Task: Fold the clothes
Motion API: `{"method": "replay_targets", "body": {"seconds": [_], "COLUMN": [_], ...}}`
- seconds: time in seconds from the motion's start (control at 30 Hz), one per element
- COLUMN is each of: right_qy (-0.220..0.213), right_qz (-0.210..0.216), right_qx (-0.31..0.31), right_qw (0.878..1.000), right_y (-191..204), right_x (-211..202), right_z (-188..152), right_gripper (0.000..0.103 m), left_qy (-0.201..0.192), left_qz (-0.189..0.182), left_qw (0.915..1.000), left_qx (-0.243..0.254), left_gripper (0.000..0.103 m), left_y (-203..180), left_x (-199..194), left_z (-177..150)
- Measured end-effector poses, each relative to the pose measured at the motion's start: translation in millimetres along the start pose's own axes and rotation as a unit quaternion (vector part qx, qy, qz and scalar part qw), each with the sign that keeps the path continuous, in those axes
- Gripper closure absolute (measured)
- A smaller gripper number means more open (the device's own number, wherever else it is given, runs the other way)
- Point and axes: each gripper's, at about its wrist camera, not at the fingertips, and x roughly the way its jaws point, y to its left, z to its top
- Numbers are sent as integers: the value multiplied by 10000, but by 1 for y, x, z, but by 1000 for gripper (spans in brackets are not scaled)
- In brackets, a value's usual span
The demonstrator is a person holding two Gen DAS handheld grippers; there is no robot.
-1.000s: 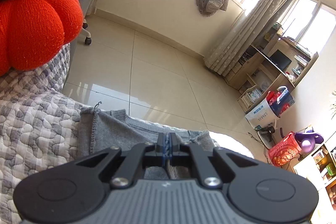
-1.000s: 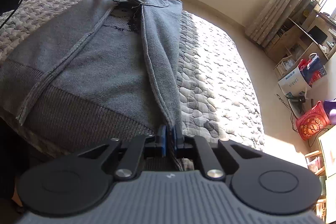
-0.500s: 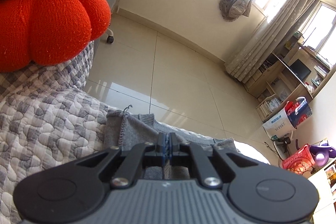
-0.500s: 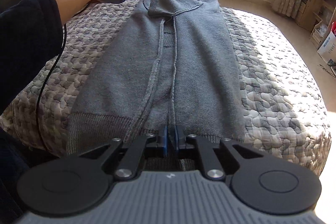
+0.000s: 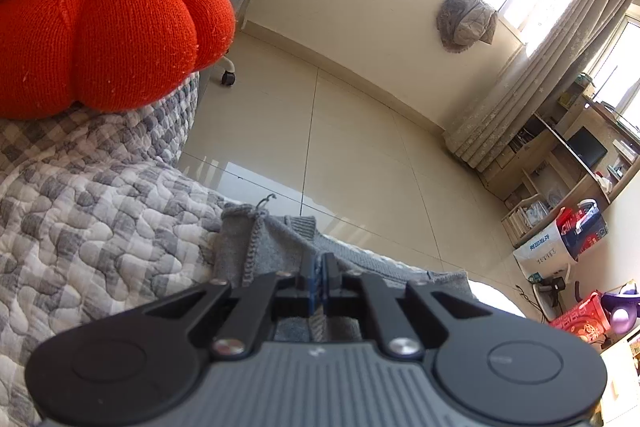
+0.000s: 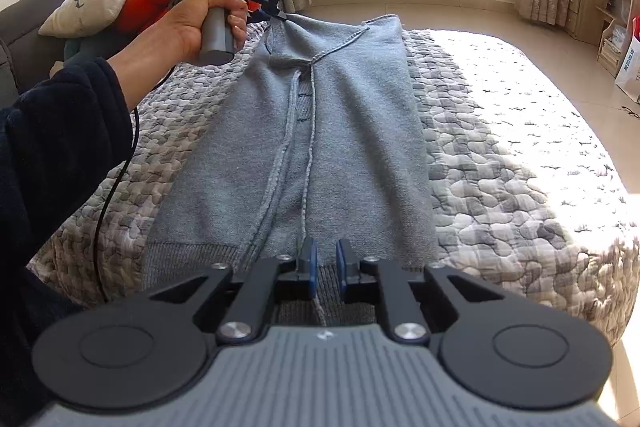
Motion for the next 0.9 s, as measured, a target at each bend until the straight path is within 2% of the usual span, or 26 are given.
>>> {"method": "replay_targets", "body": {"seconds": [0.07, 0.13, 0.2, 0.23, 0.27, 0.33, 0.37, 0.4, 0.57, 0.67, 0.73, 0.77, 0.83, 0.87, 0.9], "right_qy": [201, 336, 325, 291, 241, 186, 185, 192, -185, -30, 265, 332, 243, 138, 33], "right_qz": [69, 215, 170, 111, -6, -292, -384, -358, 333, 272, 230, 262, 643, 917, 1107], "right_qx": [-267, -443, -495, -497, -549, -841, -930, -872, -205, -435, -628, -736, -899, -884, -842], "right_qw": [9994, 9982, 9981, 9983, 9982, 9959, 9948, 9954, 9991, 9987, 9974, 9964, 9936, 9918, 9903], "right_y": [3, 10, 14, 16, 18, 23, 24, 23, 21, 35, 38, 40, 40, 36, 30], "right_x": [3, 7, 9, 10, 11, 11, 11, 10, -15, -3, 14, 18, 7, -1, -7], "right_z": [-9, -18, -23, -24, -25, -25, -24, -24, -12, -13, -19, -20, -12, -5, 4], "right_gripper": [87, 83, 54, 54, 56, 74, 97, 99, 99, 99, 93, 86, 76, 57, 46], "left_qy": [20, 38, 45, 49, 55, 69, 75, 81, 27, 85, 263, 333, 293, 249, 196], "left_qz": [31, 54, 42, 45, 50, 67, 75, 84, -49, 79, 226, 220, 143, 112, 91], "left_qw": [10000, 10000, 10000, 10000, 10000, 9999, 9999, 9999, 9999, 9999, 9993, 9991, 9994, 9996, 9997], "left_qx": [43, 63, 48, 47, 45, 37, 32, 26, -127, 51, 163, 147, 116, 107, 87], "left_gripper": [100, 100, 100, 100, 100, 100, 100, 100, 100, 100, 100, 100, 99, 98, 98], "left_y": [-4, -7, -7, -6, -6, -4, -3, -2, 2, -2, -3, 0, 3, 4, 6], "left_x": [1, 1, 1, 0, 0, -2, -2, -1, -6, -3, 4, 6, 2, -1, -4], "left_z": [-2, -2, -3, -2, -2, -3, -3, -3, 1, 0, -5, -7, -4, -2, 0]}}
